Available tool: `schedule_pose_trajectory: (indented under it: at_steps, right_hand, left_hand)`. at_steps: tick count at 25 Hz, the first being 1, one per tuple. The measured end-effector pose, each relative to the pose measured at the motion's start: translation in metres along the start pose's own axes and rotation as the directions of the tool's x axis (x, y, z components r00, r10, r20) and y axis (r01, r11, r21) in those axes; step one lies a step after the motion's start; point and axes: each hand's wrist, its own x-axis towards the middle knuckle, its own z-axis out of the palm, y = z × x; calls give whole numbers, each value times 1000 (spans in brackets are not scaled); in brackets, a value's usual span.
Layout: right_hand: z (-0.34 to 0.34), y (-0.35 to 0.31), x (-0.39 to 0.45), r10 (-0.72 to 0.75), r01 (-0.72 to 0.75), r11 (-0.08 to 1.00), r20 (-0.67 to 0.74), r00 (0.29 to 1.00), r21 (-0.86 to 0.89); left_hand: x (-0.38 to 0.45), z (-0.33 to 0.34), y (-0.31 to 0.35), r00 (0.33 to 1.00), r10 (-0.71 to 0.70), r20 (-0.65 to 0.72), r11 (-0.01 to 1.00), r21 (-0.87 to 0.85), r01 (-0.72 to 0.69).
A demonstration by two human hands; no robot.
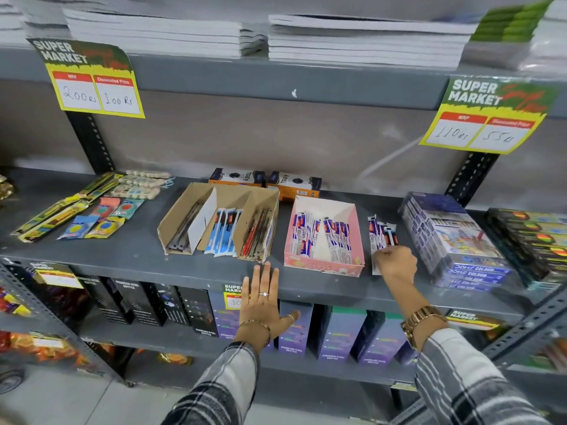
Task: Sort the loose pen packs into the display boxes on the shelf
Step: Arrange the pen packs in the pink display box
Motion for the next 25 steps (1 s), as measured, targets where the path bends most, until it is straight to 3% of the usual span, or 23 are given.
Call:
schedule_pose_trajectory:
  at_steps: [3, 5, 10, 19, 22, 25]
  right_hand:
    - [-10, -2, -7, 43, -34, 984, -48, 998, 175]
    - [-14, -6, -9, 43, -30, 974, -54, 998, 223]
    - [-17, -26, -20, -3, 12, 961, -34, 999, 278]
    - [23, -50, -20, -54, 42, 993, 111, 992, 114]
    - [42, -53, -14, -43, 35, 998, 129, 991, 61]
    - [56, -55, -12, -49, 50, 999, 136, 990, -5]
  left_hand:
    - [-3, -6, 2, 1000, -4, 21, 1000, 18, 4]
    - [-5, -11, 3, 995, -34, 89, 999, 15, 33]
    - [-10, -23, 8, 997, -40, 66, 998, 60, 36]
    - [-3, -22, 5, 997, 0, 73, 999, 37, -3]
    - [-2, -19, 5, 1000, 2, 9, 999, 38, -3]
    - [-1, -11, 2, 996, -11, 90, 1000, -15, 12]
